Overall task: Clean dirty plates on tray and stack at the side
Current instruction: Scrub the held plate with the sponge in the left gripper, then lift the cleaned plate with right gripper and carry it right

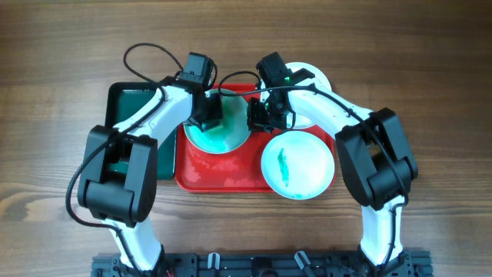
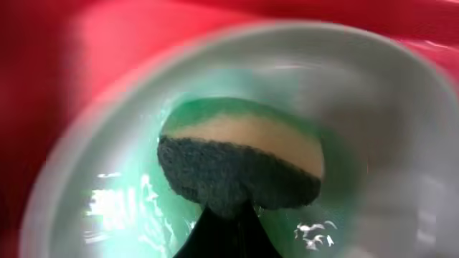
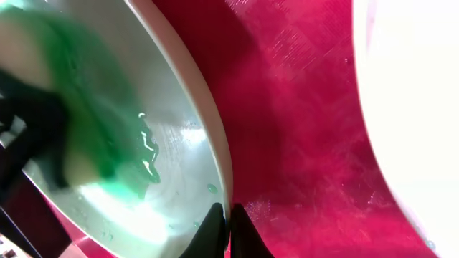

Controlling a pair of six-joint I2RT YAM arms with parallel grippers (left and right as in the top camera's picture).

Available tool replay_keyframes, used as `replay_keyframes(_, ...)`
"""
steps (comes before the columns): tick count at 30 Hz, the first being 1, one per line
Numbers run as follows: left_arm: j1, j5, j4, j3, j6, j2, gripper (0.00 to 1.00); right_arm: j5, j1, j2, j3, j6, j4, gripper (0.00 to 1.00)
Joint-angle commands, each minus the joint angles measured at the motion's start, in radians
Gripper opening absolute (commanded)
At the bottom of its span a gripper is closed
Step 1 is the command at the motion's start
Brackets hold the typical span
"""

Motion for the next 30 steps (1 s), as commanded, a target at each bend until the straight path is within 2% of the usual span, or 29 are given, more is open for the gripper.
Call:
replay_keyframes(1, 0.021, -0.262, -0.097, 0.058, -0.079, -0.01, 0.04, 0.003, -0.006, 0.031, 0.001, 0.004, -0.009, 0.04)
replay_keyframes(8, 0.035, -0.079, -0.359, 0.246, -0.09, -0.15, 0.04, 0.009, -0.006, 0.031, 0.001, 0.016, 0.035, 0.04)
replay_keyframes(10, 0.048, -0.055, -0.418, 0.267, -0.09, -0.191, 0.04, 0.03, -0.006, 0.031, 0.001, 0.04, 0.063, 0.13)
replay_keyframes(14, 0.085, -0.056, -0.489, 0.269, -0.085, -0.236, 0.04, 0.053, 0.006, 0.043, 0.001, 0.066, 0.073, 0.18)
replay_keyframes(15, 0.094, -0.056, -0.5, 0.269, -0.085, -0.236, 0.04, 0.054, 0.008, 0.043, 0.001, 0.067, 0.074, 0.17)
replay_keyframes(16, 0.102, -0.056, -0.508, 0.269, -0.081, -0.234, 0.04, 0.053, 0.009, 0.043, 0.001, 0.067, 0.072, 0.08)
replay_keyframes(17, 0.109, -0.056, -0.511, 0.269, -0.067, -0.233, 0.04, 0.053, 0.009, 0.043, 0.001, 0.068, 0.068, 0.04)
replay_keyframes(21, 0.135, -0.066, -0.51, 0.269, -0.059, -0.233, 0.04, 0.04, 0.009, 0.01, 0.013, -0.008, 0.038, 0.04)
replay_keyframes(26, 0.214, -0.102, -0.501, 0.269, -0.06, -0.233, 0.04, 0.36, 0.029, -0.184, 0.016, -0.148, -0.055, 0.04)
replay_keyframes(30, 0.267, -0.102, -0.498, 0.269, -0.06, -0.233, 0.04, 0.749, 0.151, -0.319, 0.016, -0.239, -0.067, 0.04)
